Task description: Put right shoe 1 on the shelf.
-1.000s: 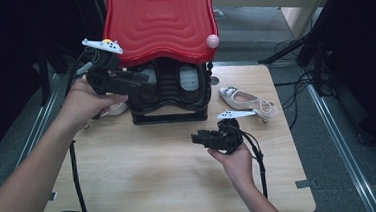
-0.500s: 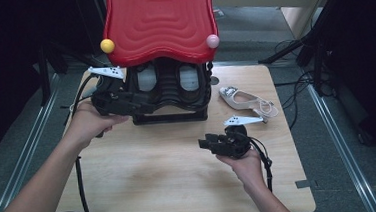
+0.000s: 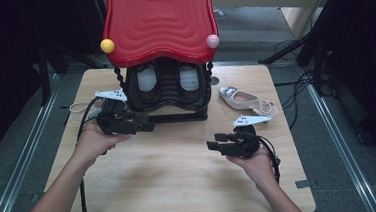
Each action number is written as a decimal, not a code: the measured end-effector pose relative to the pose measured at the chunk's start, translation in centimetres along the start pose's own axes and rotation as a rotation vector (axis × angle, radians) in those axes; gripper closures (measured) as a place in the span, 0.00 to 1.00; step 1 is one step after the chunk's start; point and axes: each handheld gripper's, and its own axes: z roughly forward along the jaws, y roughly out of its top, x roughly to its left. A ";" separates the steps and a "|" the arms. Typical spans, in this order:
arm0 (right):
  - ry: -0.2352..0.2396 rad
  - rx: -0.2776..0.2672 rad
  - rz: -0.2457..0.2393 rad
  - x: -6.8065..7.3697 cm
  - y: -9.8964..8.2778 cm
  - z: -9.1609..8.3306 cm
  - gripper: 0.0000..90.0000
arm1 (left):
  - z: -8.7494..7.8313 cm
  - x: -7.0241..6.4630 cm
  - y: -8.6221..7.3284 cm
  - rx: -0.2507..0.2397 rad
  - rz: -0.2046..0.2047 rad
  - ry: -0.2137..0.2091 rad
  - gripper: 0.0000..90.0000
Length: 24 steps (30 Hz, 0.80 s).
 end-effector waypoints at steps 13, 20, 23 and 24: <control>0.016 0.006 -0.039 -0.5 -0.5 -1.1 0.58 | 0.1 0.9 -3.4 0.007 -0.029 0.032 0.69; -0.022 0.020 -0.011 -1.0 -0.3 -1.5 0.58 | 0.0 1.6 -4.8 0.038 -0.062 0.039 0.82; -0.033 0.021 0.010 -1.6 -0.4 -1.7 0.58 | -0.3 1.9 -5.1 0.023 -0.066 0.047 0.90; -0.037 0.021 0.016 -1.8 -0.4 -1.8 0.58 | -0.5 2.1 -5.2 0.024 -0.068 0.039 0.94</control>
